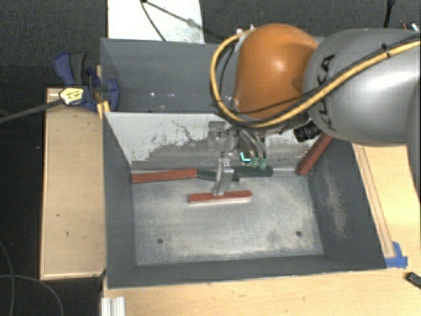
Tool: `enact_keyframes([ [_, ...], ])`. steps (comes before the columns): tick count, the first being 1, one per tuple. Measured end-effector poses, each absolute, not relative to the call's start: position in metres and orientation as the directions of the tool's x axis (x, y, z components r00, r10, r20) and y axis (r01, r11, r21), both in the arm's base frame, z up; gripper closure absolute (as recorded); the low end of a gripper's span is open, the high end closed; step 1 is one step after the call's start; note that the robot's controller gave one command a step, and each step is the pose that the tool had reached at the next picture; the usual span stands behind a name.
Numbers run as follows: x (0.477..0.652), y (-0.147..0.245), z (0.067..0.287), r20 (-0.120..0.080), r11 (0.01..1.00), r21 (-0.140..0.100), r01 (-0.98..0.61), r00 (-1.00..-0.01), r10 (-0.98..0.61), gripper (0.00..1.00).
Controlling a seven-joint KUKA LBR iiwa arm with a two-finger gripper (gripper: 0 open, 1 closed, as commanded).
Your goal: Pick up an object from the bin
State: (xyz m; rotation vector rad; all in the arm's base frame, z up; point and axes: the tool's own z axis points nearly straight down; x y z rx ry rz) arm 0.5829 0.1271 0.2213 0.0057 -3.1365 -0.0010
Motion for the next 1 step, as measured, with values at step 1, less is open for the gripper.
enact_keyframes([
  [1,0.5649,0.0757,0.0667,0.004,0.975,0.0,-0.224,-0.975,-0.224,0.0],
])
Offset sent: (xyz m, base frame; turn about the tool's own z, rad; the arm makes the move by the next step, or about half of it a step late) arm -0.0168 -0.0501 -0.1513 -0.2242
